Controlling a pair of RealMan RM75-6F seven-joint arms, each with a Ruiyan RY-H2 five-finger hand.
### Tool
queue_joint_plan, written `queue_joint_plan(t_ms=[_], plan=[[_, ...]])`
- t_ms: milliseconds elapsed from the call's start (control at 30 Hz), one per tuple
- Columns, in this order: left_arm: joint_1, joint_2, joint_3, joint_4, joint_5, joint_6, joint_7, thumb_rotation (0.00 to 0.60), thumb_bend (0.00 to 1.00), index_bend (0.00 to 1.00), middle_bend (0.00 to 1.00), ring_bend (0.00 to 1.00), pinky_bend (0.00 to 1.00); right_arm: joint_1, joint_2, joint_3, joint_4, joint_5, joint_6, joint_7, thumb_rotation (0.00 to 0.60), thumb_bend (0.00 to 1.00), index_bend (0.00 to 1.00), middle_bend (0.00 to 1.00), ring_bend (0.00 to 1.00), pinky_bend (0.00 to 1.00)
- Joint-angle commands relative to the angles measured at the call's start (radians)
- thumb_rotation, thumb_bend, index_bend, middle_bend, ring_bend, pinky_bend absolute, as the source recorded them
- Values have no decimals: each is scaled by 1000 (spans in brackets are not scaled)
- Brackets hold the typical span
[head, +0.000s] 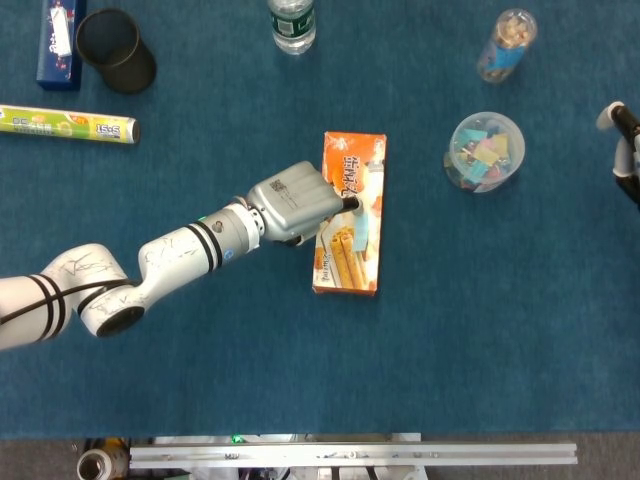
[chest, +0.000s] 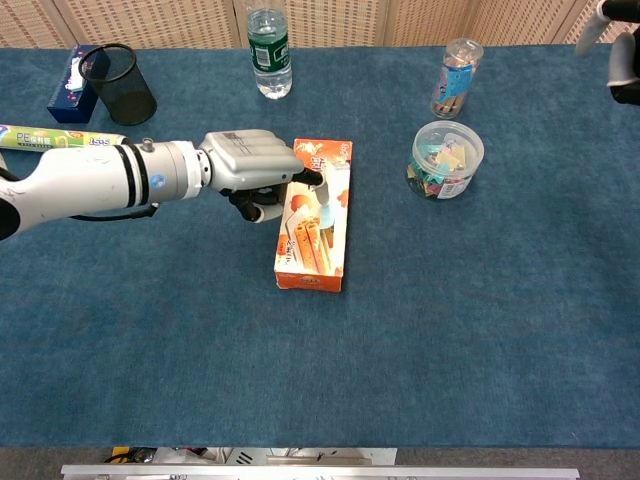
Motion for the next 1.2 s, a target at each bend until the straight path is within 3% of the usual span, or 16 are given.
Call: queue_joint_plan(t_ms=[33,1200], plan=[[-1,2,-2,-6,-4,1,-3,600,700,231,1000,1000,969,-1,0,0,-1,-1,1,1,600,755,461,883,990,1000],[-20,-27,-1,-20,-85,-23,84,600,700,224,1000,1000,968,-23,20,2,-14,-9,20,21,600,755,461,883,993,1000]])
